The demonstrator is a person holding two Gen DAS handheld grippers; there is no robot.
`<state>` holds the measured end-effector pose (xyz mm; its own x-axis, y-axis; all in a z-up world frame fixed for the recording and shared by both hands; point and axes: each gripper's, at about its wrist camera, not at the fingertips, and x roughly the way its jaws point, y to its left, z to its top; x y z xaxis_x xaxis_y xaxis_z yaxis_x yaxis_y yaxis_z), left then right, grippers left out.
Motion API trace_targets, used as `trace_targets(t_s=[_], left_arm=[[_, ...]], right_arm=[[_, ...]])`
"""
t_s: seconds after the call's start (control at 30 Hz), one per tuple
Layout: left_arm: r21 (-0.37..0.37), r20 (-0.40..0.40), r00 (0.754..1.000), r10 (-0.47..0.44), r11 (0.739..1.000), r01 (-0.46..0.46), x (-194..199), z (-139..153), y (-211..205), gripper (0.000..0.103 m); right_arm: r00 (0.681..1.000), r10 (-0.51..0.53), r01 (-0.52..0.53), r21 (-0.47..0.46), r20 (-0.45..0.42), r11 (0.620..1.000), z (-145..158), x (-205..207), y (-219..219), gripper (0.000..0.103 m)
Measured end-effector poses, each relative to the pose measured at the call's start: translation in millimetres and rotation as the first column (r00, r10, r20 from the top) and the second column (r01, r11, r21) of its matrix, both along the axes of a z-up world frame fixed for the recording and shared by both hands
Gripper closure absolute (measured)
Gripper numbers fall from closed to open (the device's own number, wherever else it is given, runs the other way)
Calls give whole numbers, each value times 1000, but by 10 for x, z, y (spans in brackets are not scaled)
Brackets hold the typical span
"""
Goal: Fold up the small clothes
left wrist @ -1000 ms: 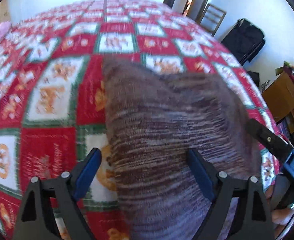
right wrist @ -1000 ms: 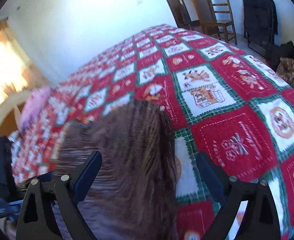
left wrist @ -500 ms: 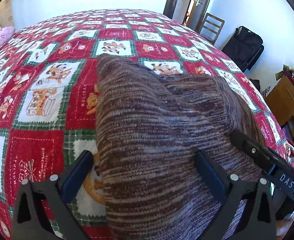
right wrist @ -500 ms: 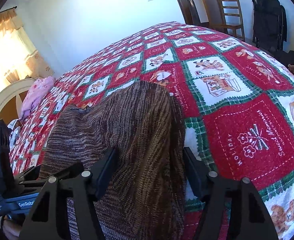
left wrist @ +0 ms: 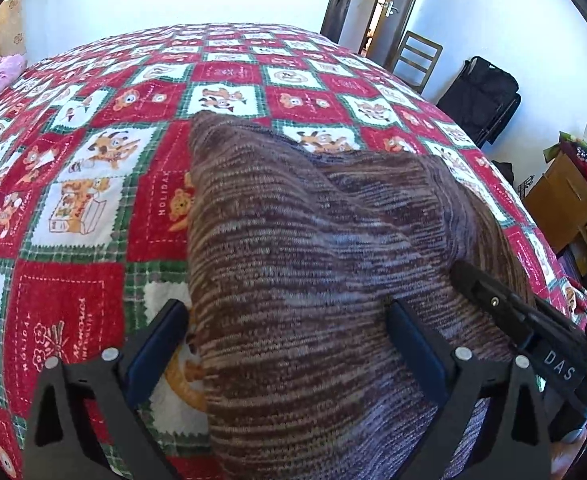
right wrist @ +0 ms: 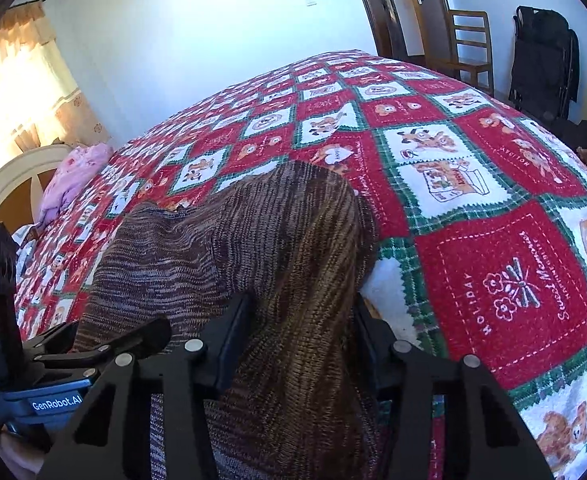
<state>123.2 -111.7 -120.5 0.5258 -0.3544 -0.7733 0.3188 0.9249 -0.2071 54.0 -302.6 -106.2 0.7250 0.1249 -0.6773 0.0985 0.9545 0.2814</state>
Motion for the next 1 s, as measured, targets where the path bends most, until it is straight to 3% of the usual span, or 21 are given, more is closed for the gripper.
trace_targets(t_s=[0.23,0.43,0.57,0.73,0.93,1.0], left_arm=[[-9,16,1000,-12,1000,13,-36,16,-16,10],[-16,44,998,-36,999,37,-85,40,-42,27],[-20,64,997,-36,999,38,-118,55,-45,39],[-26,66,997,-33,999,34,-128,54,-52,40],[-30,59,998,-34,999,35,-109,49,-65,39],[-36,59,997,-45,998,47,-110,55,-56,44]], right_arm=[[1000,1,-1,19,-6,1000,-17,17,-22,50],[1000,0,0,-20,-6,1000,-2,18,38,51],[1000,7,-6,-60,8,998,22,3,105,59],[999,14,-9,-180,30,984,70,-29,273,66],[1000,13,-8,-165,28,986,68,-14,239,67],[1000,11,-6,-188,26,982,74,-16,277,67]])
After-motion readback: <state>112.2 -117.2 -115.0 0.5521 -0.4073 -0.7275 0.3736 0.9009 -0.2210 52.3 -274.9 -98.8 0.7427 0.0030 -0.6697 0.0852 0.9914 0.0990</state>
